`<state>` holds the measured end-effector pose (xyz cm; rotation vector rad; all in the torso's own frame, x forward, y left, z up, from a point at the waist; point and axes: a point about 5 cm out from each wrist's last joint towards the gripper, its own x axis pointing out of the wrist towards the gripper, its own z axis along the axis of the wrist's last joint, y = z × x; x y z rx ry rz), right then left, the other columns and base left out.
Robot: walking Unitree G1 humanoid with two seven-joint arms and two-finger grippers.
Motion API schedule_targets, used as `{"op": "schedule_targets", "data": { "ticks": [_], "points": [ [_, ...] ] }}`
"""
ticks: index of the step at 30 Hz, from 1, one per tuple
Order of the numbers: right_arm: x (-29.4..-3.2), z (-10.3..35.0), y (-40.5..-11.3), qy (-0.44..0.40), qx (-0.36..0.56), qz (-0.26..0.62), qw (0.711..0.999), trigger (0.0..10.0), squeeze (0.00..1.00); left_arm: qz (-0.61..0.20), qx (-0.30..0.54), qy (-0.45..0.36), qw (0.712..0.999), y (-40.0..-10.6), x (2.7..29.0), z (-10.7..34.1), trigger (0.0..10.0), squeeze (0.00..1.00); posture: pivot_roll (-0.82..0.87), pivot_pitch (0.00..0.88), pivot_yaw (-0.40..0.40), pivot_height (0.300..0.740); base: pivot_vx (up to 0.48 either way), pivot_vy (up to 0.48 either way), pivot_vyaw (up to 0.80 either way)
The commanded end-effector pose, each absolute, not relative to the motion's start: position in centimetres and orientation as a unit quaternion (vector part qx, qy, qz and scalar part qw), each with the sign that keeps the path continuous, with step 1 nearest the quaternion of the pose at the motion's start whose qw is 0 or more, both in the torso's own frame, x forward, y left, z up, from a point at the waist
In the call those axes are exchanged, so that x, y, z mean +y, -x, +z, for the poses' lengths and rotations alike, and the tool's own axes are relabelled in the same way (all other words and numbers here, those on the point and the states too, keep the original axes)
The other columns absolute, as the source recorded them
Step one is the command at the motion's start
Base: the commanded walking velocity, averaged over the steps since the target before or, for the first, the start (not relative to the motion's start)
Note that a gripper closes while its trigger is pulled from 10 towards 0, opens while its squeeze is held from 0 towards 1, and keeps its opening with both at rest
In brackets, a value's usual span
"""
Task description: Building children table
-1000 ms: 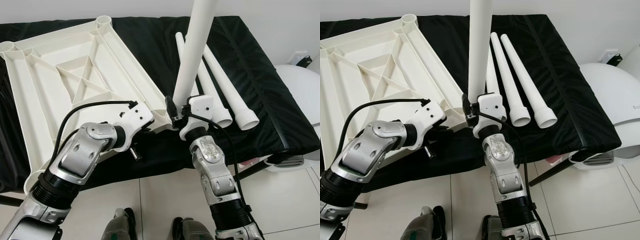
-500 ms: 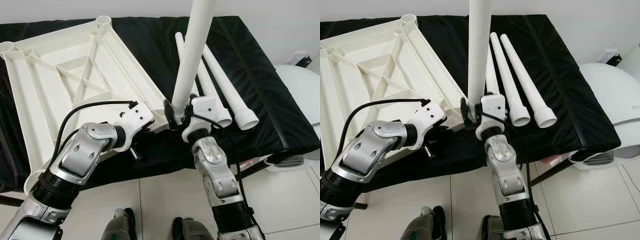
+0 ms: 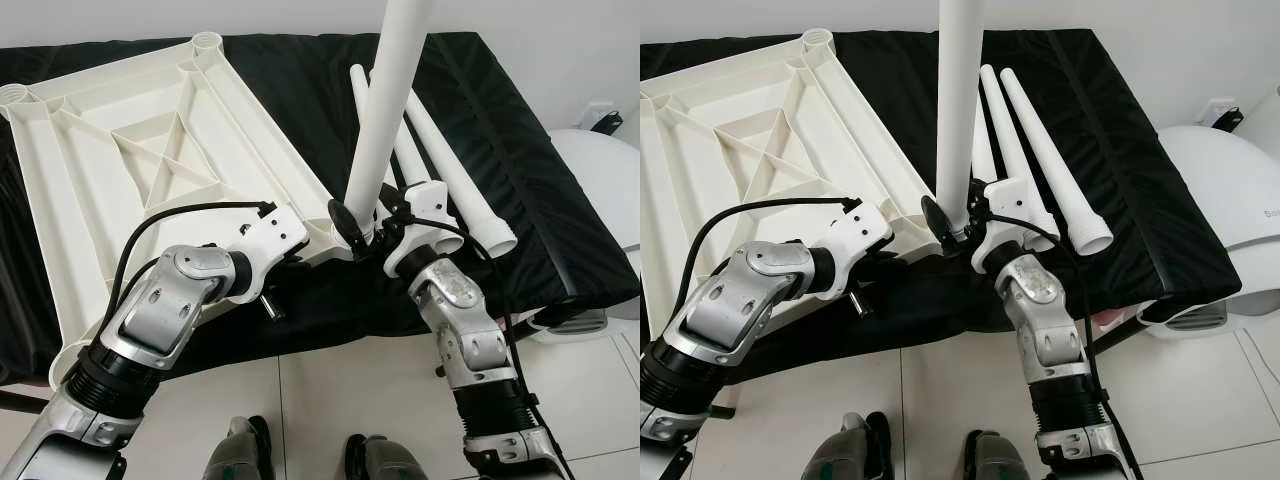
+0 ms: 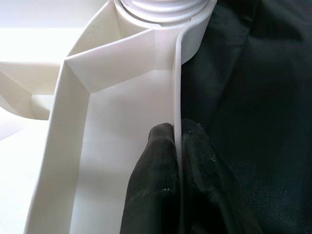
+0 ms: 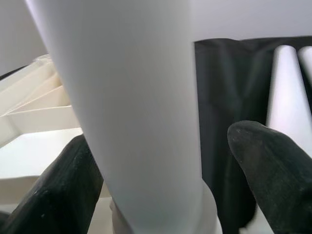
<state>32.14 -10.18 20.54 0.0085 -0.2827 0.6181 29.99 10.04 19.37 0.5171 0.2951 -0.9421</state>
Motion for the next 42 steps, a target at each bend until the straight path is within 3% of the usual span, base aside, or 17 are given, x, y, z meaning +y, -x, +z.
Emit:
{"op": "schedule_targets", "data": {
  "ticks": [1,12,29,30,32,34,42],
  "points": [
    [-10.5,21.1,-32.3,-0.007,-0.145,0.352,0.925,10.0,0.0,-0.423,0.134,-0.247,0.861,-30.2,10.5,19.6,10.0,0.0,-0.02,0.198,-0.024,0.74,0.0,0.0,0.0],
    [-10.6,21.5,-33.0,0.021,-0.119,0.484,0.867,10.0,0.0,-0.421,0.133,-0.246,0.863,-30.4,10.5,19.8,10.0,0.0,-0.02,0.203,-0.012,0.74,0.0,0.0,0.0],
    [-12.0,22.1,-36.3,0.063,-0.108,0.482,0.867,10.0,0.0,-0.418,0.134,-0.245,0.864,-30.3,10.7,19.9,10.0,0.0,-0.01,0.212,-0.012,0.74,0.0,0.0,0.0],
    [-12.2,22.4,-36.5,0.064,-0.109,0.484,0.866,4.0,0.0,-0.418,0.134,-0.245,0.865,-30.3,10.7,19.9,10.0,0.0,-0.01,0.212,-0.013,0.74,0.0,0.0,0.0],
    [-12.2,22.4,-36.5,0.064,-0.109,0.484,0.866,4.0,0.0,-0.418,0.134,-0.245,0.865,-30.3,10.7,19.9,10.0,0.0,-0.01,0.212,-0.013,0.74,0.0,0.0,0.0],
    [-12.3,22.7,-36.5,0.061,-0.112,0.497,0.858,0.0,0.0,-0.417,0.134,-0.244,0.865,-30.2,10.7,19.9,10.0,0.0,-0.01,0.212,-0.017,0.74,0.0,0.0,0.0],
    [-12.1,22.5,-36.0,0.054,-0.124,0.498,0.857,0.0,0.0,-0.416,0.135,-0.243,0.866,-30.2,10.7,19.8,10.0,0.0,-0.01,0.21,-0.024,0.74,0.0,0.0,0.0]
  ]
}}
